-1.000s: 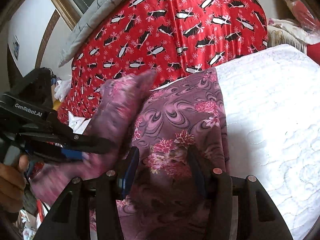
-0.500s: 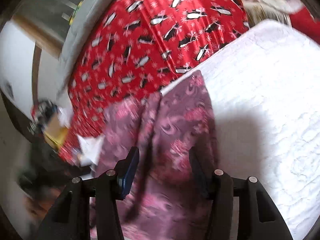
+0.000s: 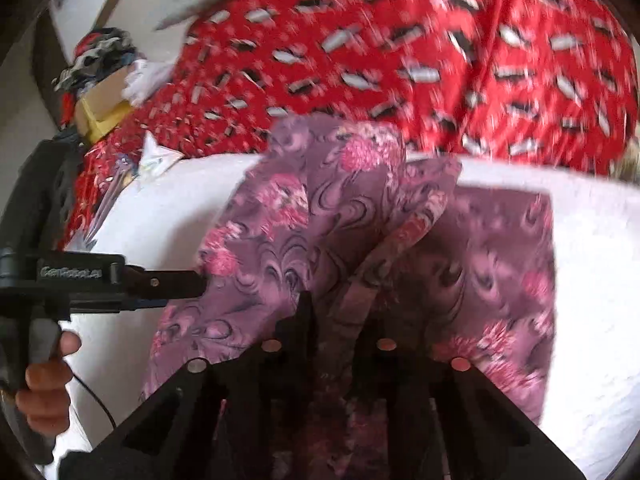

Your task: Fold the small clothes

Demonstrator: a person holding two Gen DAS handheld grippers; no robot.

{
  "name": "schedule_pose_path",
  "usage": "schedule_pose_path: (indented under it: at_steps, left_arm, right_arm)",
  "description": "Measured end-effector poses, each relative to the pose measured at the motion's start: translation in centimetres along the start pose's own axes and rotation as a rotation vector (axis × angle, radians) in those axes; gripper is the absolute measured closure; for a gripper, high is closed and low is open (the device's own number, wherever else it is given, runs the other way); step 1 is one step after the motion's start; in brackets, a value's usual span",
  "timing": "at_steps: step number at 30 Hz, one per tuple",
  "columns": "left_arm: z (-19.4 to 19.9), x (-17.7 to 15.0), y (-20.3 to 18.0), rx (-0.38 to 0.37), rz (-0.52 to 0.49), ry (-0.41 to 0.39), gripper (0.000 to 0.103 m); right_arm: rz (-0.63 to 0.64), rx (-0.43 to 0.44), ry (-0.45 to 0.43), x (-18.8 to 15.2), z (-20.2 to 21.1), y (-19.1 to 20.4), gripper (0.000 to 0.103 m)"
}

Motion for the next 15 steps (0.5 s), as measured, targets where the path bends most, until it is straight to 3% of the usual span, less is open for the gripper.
schedule_pose_path:
  at_steps: [5, 9, 13, 15]
  left_arm:
    - [1.6, -1.4, -1.3, 0.058, -0.079, -0.034, 0.062]
    - [-0.7, -3.3, -3.7, 0.17, -0.176, -0.024, 0.062]
    - [-1.2, -4.5, -5.4, 0.272, -0.263, -0.076, 0.062]
    - [-1.3, -4.6, -5.9, 0.293, -0.285, -0.077, 0.062]
  right_arm:
    - [-0.055, -0.01, -0.062, -0.3, 4.4, -3.5, 0.091]
    - [-0.193, -0.033, 0.025, -3.2, 3.6, -8.5, 0.091]
    - [-0.367, 0.063, 0.01, -5.2, 3.2, -11.6, 0.082]
    - [-0.393, 0.076, 0.006, -5.2, 3.4, -11.9, 0.077]
Point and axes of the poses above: each gripper's, at about its wrist camera, not at the fingertips, and z roughly against the way its jaws point, y to its left, x to its top, the point moved 3 cm from there along -z, roughly the way its jaws point, and after that the axes turned 2 degrees about y, right-handed, at the moved point
